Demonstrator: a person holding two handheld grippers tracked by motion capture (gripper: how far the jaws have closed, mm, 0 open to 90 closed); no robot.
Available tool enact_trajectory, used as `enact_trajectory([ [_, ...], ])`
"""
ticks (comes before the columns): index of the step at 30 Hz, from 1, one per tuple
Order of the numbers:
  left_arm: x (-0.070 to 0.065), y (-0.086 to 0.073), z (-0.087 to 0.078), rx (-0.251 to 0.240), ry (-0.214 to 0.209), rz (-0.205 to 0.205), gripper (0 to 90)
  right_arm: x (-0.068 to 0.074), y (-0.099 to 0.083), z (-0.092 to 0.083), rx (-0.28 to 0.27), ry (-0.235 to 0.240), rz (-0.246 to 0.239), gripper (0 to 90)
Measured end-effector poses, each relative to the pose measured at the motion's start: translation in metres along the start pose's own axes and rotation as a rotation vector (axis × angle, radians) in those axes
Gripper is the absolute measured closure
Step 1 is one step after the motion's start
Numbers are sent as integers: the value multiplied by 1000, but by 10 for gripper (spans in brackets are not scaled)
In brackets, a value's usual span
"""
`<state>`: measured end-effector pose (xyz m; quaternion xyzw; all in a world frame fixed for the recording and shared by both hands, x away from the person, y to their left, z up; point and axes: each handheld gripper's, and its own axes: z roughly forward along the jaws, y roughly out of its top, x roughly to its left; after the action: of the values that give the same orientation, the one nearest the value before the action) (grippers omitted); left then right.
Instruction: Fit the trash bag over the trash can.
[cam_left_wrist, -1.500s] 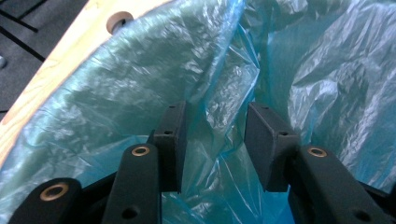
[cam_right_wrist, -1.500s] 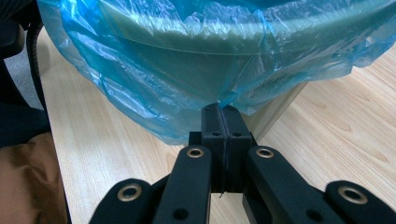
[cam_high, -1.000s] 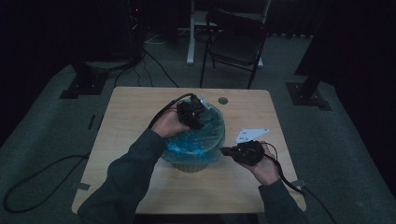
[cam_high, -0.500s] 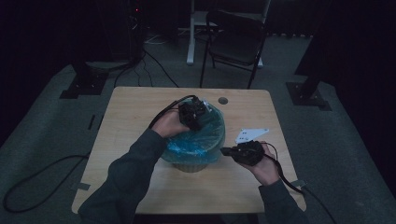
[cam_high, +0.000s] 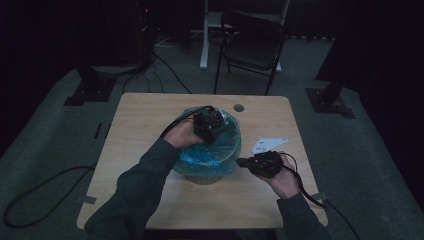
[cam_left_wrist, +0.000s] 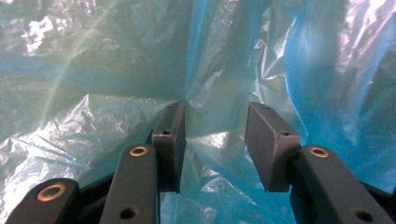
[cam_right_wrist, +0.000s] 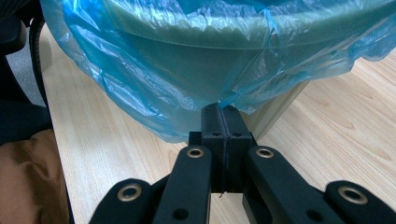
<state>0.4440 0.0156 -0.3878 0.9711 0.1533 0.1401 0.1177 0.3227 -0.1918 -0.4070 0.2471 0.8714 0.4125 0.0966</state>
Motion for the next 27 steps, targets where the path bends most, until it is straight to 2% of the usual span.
enact_trajectory([
  [7,-3,1,6,62,17,29,572,0,0,0,-1,0,0,900],
  [14,-5,1,8,76,16,46,573,0,0,-1,0,1,2,900],
  [27,-10,2,14,132,16,82,573,0,-1,0,1,0,1,900],
])
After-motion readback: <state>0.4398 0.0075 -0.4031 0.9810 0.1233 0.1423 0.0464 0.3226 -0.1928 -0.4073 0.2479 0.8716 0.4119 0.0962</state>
